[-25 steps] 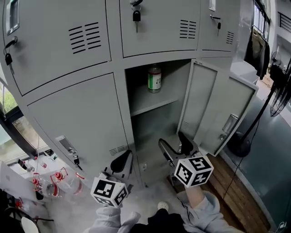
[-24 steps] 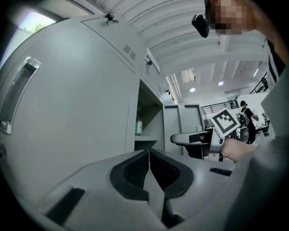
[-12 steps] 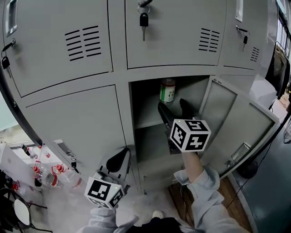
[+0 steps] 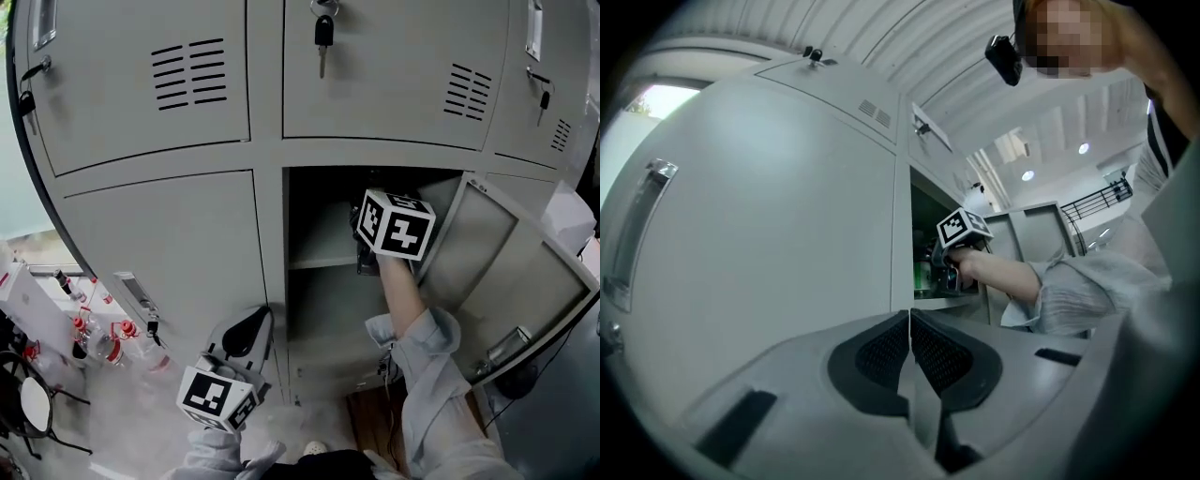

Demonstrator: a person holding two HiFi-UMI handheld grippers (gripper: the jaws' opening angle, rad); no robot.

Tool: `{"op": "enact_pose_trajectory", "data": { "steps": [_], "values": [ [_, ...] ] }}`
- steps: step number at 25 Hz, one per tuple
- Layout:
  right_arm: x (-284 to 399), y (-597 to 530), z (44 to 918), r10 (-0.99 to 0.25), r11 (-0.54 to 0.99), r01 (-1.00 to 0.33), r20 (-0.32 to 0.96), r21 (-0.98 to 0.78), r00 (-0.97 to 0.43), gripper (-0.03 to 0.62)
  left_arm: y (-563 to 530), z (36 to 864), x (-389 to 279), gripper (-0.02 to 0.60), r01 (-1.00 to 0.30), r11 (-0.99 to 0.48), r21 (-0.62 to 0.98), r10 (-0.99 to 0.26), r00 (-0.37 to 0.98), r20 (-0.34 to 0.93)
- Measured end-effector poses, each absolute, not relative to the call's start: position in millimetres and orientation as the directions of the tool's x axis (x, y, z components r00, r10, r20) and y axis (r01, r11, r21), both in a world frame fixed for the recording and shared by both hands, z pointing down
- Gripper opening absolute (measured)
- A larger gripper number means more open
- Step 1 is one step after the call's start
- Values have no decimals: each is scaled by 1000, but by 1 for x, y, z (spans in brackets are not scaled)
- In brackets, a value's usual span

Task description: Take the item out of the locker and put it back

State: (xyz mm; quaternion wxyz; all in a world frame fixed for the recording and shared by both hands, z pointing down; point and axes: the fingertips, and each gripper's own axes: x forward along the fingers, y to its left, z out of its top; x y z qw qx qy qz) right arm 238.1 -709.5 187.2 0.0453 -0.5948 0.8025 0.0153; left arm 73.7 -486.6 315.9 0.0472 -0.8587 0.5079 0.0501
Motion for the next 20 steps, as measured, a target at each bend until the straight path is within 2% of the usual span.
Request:
{"op": "enact_pose_trajectory", "data": {
  "steps": [7, 10, 14, 20],
  "values": [
    [236, -735, 201, -948, 318, -948, -20, 10, -318, 347, -481, 328, 65, 12, -906, -424, -8, -897, 421, -137],
    [230, -734, 203, -937, 350, -937, -8, -14, -350, 314, -482, 329, 60, 12, -910, -415, -2, -901, 411, -134],
    [220, -720, 198, -892, 450, -878, -28, -165, -452, 313, -482, 327, 63, 12, -898, -440, -13, -889, 437, -138],
    [196, -671, 196, -773, 566, -652, -50, -505, -632, 311, -474, 326, 68, 11, -862, -507, -3, -856, 503, -121]
  ]
}}
